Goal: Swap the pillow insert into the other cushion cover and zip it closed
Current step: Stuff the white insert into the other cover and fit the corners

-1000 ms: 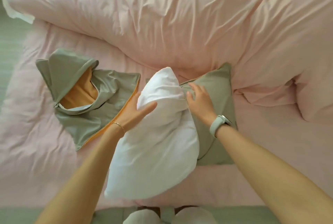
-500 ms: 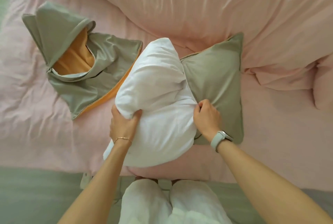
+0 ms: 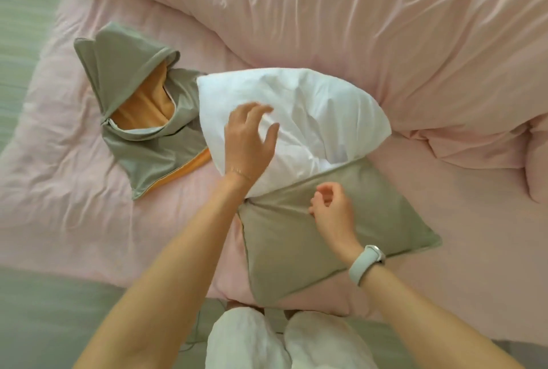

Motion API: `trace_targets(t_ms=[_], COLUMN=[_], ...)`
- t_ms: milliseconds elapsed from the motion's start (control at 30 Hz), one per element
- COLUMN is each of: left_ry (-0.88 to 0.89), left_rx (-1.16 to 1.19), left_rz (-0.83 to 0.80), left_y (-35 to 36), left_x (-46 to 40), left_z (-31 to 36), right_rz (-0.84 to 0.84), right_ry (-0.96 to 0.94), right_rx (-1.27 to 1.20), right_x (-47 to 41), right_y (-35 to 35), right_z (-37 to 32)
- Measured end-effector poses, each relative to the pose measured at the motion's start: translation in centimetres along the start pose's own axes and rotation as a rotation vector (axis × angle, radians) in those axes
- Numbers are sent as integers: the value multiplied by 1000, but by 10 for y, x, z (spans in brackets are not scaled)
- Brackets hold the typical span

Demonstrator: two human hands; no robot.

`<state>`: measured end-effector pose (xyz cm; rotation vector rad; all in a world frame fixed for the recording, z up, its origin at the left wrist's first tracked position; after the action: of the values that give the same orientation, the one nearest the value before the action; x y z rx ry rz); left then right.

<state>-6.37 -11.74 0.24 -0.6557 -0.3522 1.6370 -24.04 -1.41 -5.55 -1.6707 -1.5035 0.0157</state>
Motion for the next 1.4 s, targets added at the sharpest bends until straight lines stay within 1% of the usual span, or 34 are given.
trace_targets(t_ms=[33,67,100,133,167,200,267,333,400,533,567,600,667,700,767,867,933,967,1067,1100,1133,1167,1200,1233,1333,1367,1400], left_ry=[-58,-157,-281,-398,-481,-518,-526,-462,-411,-363,-340,-321,-315,-320,-344,-412,-444,-440,-344,-289,-235,-198,-177,-177,-207,-217,-227], left_rx=[42,87,127,151,163,168,197,241,258,290,290,279,250,236,213,262,318,337,327,312,305,310,331,361,428,437,445], left_rz=[65,79,56,8,-41,-75,-78,-61,-58,-140,-153,-164,-195,-208,-189,-112,-59,-25,82,115,136,135,107,56,-91,-108,-109], left_y=[-10,-16,-17,-14,-9,-3,5,14,23,34,35,35,40,43,46,44,45,45,38,35,31,29,29,32,39,40,40], left_x=[21,41,62,82,98,110,123,127,127,134,136,138,143,142,136,123,119,119,120,119,117,114,110,106,91,84,78], left_z=[-12,-29,-47,-66,-82,-95,-109,-110,-111,-121,-124,-127,-131,-131,-134,-131,-129,-126,-111,-106,-100,-95,-91,-87,-72,-67,-61], right_rz=[85,162,207,217,207,194,150,109,83,175,149,64,-152,-222,-293,-361,-437,-510,-790,-850,-874,-860,-799,-681,-157,-5,104], right_ry=[-224,-458,-668,-832,-958,-1063,-1186,-1215,-1246,-1400,-1396,-1340,-1169,-1092,-1018,-970,-825,-729,-444,-363,-310,-299,-322,-387,-692,-816,-927], right_rx=[154,287,399,496,591,679,843,962,1026,1117,1189,1289,1468,1531,1578,1438,1286,1188,870,762,682,624,577,553,555,565,574], right_x=[0,2,5,6,6,3,-4,-12,-15,-3,-6,-13,-29,-37,-48,-51,-50,-49,-39,-35,-33,-34,-35,-38,-42,-39,-37], right_y=[-3,-2,4,13,23,35,57,70,76,84,89,94,103,105,112,110,102,99,92,87,81,75,67,59,23,13,4], right_z=[-19,-38,-55,-67,-78,-84,-90,-87,-81,-74,-70,-64,-53,-48,-45,-46,-45,-43,-39,-41,-45,-47,-50,-52,-65,-71,-77])
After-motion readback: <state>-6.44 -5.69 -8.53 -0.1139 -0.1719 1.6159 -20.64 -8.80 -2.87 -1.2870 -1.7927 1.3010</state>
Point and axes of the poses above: each hand's wrist, its own x-axis away from the middle knuckle, its own y-axis out of the palm, z = x × y, the point moved 7 cm from there along -x, towards the middle knuckle, and after that the axes turned 10 degrees about x, right-handed, at the moved point
